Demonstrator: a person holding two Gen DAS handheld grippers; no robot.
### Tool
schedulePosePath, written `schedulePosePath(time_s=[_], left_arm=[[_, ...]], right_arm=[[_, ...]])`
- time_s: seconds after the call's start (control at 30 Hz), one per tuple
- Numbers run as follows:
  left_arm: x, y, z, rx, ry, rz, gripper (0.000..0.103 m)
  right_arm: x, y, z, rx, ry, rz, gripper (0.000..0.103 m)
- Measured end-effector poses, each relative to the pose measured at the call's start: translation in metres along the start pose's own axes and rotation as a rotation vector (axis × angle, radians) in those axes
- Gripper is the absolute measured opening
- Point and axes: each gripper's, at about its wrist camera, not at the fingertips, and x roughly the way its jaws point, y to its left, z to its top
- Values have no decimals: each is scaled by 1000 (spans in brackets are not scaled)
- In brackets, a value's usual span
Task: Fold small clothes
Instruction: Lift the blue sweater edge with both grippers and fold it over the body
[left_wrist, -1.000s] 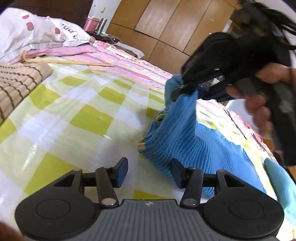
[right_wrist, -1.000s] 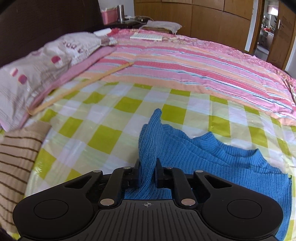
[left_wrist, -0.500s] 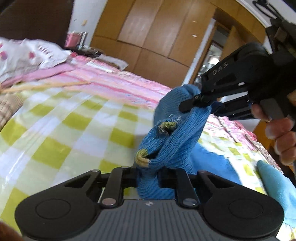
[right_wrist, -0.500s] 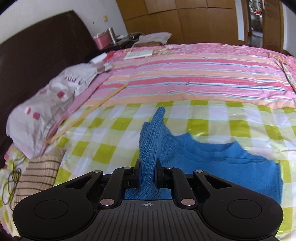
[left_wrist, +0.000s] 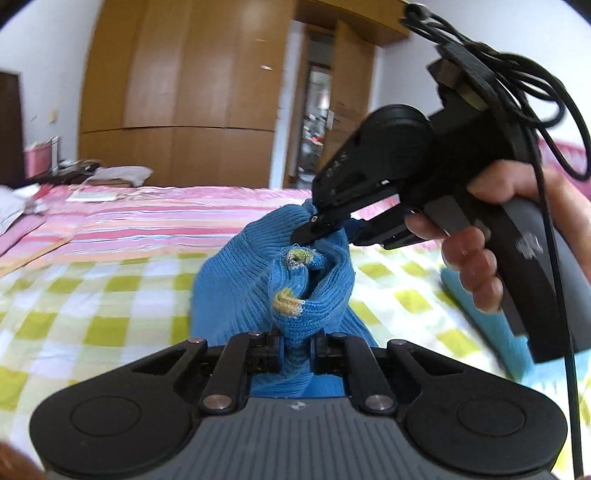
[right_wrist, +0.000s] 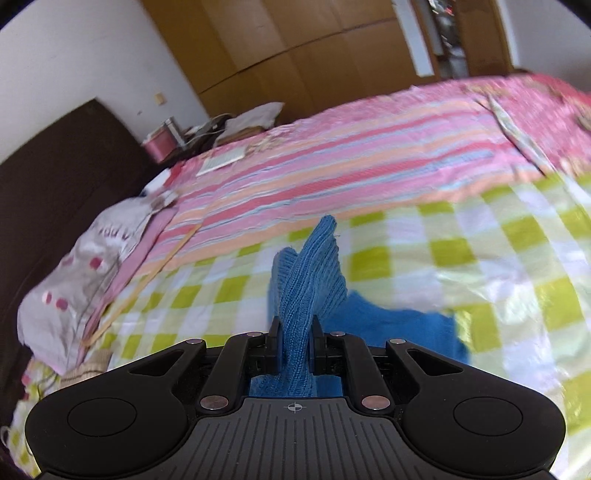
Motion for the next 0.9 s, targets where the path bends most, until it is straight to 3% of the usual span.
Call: schedulePosePath(time_s=[0.23, 0.37, 0.5, 0.67, 0.9], left_arm=[[30, -40, -27, 134, 91, -15, 17], [40, -53, -33, 180, 111, -11, 17], [42, -62, -37, 202, 123, -10, 19], [37, -66, -38, 220, 121, -38, 34], [11, -68, -42, 242, 119, -117, 37]], right_arm=[[4, -82, -31, 139, 25, -36, 12], [13, -109, -47, 166, 46, -62, 12], [20, -120, -52, 184, 60, -36, 17], [16, -127, -53, 222, 46, -20, 22], [-16, -128, -62, 194, -4, -52, 24]])
